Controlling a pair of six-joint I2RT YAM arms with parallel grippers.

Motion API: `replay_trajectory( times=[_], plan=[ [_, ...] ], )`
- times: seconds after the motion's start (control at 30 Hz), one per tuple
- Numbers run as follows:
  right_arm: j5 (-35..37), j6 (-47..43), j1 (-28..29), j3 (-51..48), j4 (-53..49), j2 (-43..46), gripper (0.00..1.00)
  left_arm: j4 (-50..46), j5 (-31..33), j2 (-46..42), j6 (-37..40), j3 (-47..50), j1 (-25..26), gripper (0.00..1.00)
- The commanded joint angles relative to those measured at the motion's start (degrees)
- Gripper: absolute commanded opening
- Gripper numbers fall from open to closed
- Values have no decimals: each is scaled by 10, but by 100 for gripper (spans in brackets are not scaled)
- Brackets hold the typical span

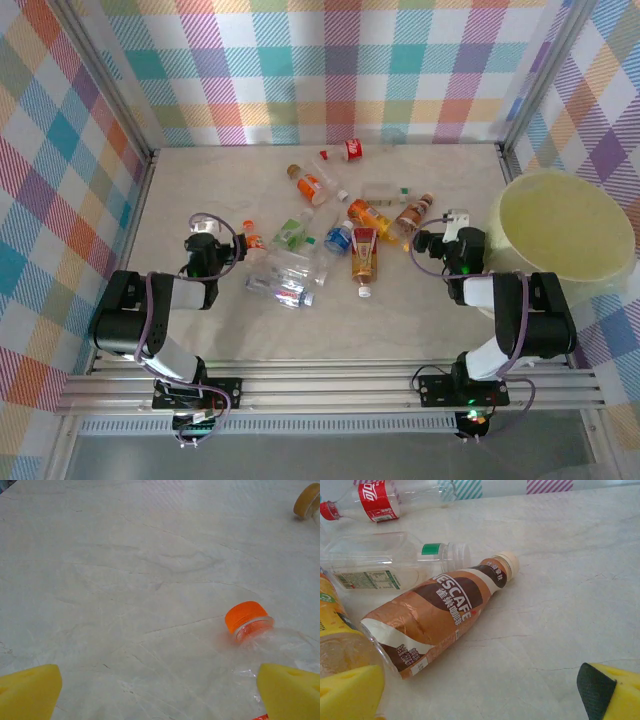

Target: Put the plastic bottles in the bin

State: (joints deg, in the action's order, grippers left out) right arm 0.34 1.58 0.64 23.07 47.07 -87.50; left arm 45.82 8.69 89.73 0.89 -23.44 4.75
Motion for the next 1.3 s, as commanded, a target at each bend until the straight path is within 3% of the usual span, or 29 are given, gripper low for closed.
replay_trajectory(
  times=[0.0,0.8,0.9,1.07,1.2,1.27],
  plan=[
    [-10,-8,-4,4,7,-5,100,13,6,-2,-3,-2,-3,100],
    [-12,-8,-4,2,9,-4,100,17,7,-3,-3,1,-4,100],
    [-46,-25,-2,16,-27,17,100,-40,0,-30,-2,-18,-4,100],
    [-38,-18,25,116,-275,98,100,-162,35,-126,-15,-53,0,100],
    [-82,65,29,139,-322,134,100,-243,87,-213,-116,-66,2,100],
    [-129,87,33,152,-339,135,100,-347,117,-252,-201,-95,5,100]
  ],
)
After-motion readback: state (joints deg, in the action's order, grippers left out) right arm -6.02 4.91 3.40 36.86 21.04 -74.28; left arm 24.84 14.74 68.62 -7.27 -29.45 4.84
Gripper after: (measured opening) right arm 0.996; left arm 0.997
